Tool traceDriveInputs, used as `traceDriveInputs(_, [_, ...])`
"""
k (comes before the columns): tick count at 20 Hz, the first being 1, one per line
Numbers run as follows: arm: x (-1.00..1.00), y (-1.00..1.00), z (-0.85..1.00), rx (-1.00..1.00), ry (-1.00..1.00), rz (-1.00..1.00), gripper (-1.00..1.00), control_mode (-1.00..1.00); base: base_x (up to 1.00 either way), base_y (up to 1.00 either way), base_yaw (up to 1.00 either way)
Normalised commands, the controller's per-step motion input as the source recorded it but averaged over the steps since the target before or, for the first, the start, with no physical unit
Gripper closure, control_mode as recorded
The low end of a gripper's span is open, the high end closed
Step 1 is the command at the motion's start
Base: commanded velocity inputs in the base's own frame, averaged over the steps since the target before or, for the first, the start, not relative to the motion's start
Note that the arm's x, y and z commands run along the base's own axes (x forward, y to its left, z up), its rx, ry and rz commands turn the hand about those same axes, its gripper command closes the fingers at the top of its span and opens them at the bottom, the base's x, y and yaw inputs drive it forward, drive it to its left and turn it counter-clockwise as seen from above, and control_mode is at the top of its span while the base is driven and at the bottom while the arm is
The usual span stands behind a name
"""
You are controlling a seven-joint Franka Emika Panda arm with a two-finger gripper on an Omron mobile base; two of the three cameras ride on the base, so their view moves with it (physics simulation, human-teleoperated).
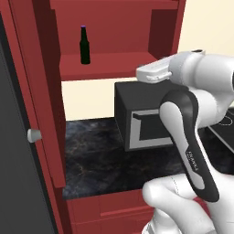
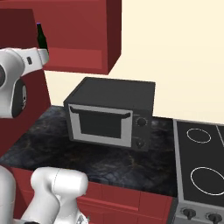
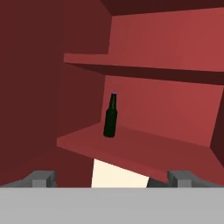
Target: Get the candle and the beer from the cabinet and move them to the dining counter.
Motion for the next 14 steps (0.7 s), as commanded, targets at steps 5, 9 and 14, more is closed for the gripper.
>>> traceDriveInputs(5, [0.05,0.05,0.0,0.0,-0.04,0.03,-1.0,-1.0,0.0,0.0,0.0])
traceDriveInputs(9, [0.09,0.0,0.0,0.0,-0.01,0.01,-1.0,-1.0,0.0,0.0,0.0])
traceDriveInputs(14, [0.15,0.03,0.06,0.0,0.0,0.0,-1.0,-1.0,0.0,0.0,0.0])
